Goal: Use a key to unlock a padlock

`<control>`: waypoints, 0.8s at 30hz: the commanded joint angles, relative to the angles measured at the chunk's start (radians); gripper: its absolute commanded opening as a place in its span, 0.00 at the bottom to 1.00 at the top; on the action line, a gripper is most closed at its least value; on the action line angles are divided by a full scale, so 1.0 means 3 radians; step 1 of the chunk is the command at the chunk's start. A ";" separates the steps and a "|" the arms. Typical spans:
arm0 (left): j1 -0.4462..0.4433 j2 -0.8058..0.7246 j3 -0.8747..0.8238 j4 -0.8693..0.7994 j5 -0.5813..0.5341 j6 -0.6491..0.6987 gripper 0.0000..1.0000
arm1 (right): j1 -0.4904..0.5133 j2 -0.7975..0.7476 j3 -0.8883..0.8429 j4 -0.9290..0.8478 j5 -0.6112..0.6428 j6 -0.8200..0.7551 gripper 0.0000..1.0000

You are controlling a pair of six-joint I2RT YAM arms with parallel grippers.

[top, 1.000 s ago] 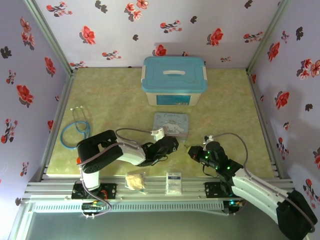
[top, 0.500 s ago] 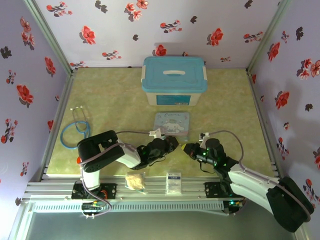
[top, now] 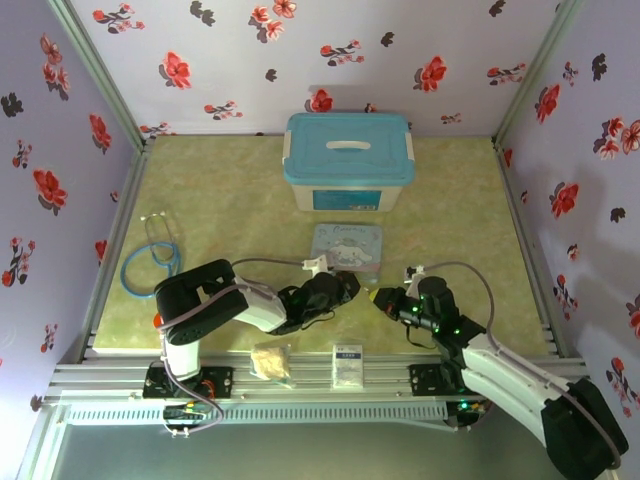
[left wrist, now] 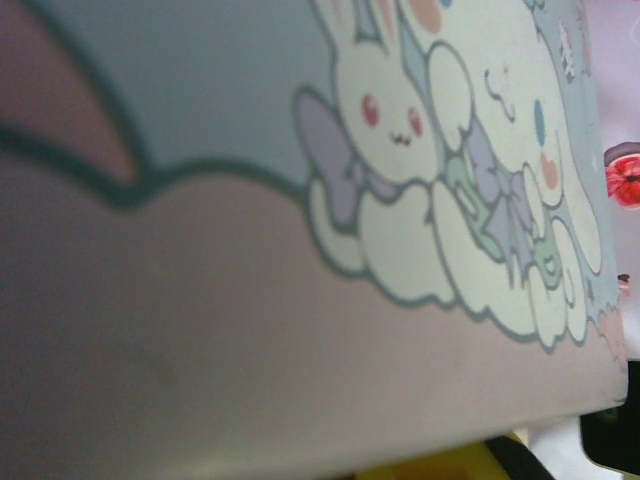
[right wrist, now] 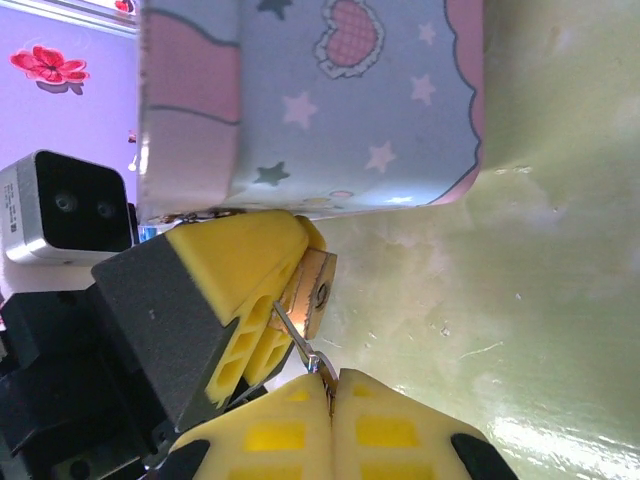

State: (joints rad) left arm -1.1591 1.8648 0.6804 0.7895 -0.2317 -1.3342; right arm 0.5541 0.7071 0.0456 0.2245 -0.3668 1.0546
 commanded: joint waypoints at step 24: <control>0.0022 0.0241 0.0755 -0.2778 0.0103 0.0611 0.37 | -0.0022 -0.0407 0.0241 -0.0464 0.0311 -0.0309 0.00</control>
State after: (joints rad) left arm -1.1538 1.8515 0.9062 0.2184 -0.2054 -1.2034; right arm 0.5541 0.6228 0.0967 0.1467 -0.3168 0.9771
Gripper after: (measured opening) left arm 0.373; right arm 0.042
